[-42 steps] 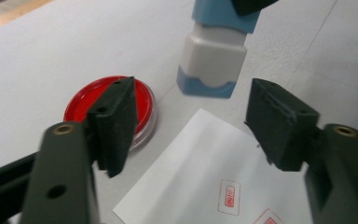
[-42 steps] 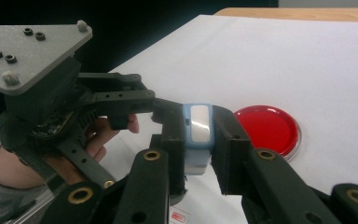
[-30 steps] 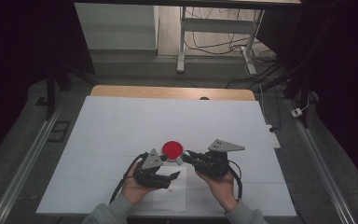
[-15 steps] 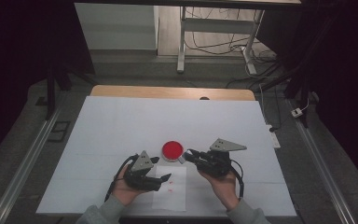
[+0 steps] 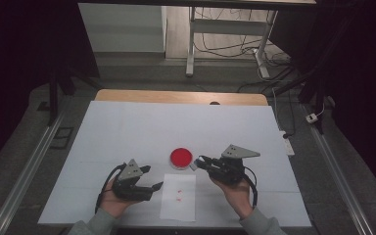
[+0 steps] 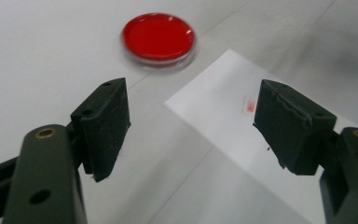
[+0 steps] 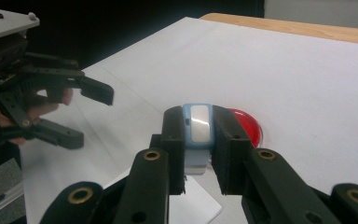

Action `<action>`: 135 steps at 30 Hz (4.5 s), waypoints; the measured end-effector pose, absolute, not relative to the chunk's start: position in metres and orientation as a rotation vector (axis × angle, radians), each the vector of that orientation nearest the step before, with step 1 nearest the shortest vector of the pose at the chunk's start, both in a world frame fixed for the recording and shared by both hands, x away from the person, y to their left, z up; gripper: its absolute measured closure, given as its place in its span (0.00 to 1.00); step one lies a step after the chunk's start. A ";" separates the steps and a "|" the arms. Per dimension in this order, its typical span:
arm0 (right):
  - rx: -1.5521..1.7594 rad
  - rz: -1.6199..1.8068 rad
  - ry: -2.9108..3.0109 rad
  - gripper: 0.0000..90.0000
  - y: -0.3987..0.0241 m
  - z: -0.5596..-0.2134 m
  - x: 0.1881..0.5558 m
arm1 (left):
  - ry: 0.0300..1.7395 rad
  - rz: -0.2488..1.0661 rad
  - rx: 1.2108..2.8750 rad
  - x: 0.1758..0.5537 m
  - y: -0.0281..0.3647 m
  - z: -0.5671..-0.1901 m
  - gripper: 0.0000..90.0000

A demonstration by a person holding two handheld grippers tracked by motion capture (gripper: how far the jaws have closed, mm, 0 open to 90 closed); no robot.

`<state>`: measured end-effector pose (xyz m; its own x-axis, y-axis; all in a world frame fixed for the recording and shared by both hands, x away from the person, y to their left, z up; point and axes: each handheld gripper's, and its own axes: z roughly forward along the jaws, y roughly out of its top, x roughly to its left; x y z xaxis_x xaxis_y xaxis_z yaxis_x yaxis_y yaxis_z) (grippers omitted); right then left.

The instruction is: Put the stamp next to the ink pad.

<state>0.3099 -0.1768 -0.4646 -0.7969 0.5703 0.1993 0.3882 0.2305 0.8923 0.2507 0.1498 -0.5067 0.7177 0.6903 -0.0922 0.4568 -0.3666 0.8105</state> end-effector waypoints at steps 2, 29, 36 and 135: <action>0.913 1.603 2.326 0.83 -0.177 -0.465 0.310 | 0.888 0.334 2.023 0.249 0.157 -0.507 0.30; 0.894 1.525 2.308 0.83 -0.182 -0.469 0.316 | 0.992 0.335 2.015 0.232 0.207 -0.515 0.30; 0.871 1.495 2.300 0.83 -0.181 -0.471 0.318 | 1.021 0.334 2.013 0.230 0.216 -0.518 0.31; 0.853 1.213 2.295 0.47 -0.288 -0.510 0.285 | 1.036 0.334 2.058 0.234 0.221 -0.526 0.30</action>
<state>0.2854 -0.2885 -0.5098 -0.7308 0.6792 -0.0686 0.3258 0.4353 0.8392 0.2336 0.2208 -0.5263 0.6310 0.7680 -0.1098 0.5597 -0.3526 0.7500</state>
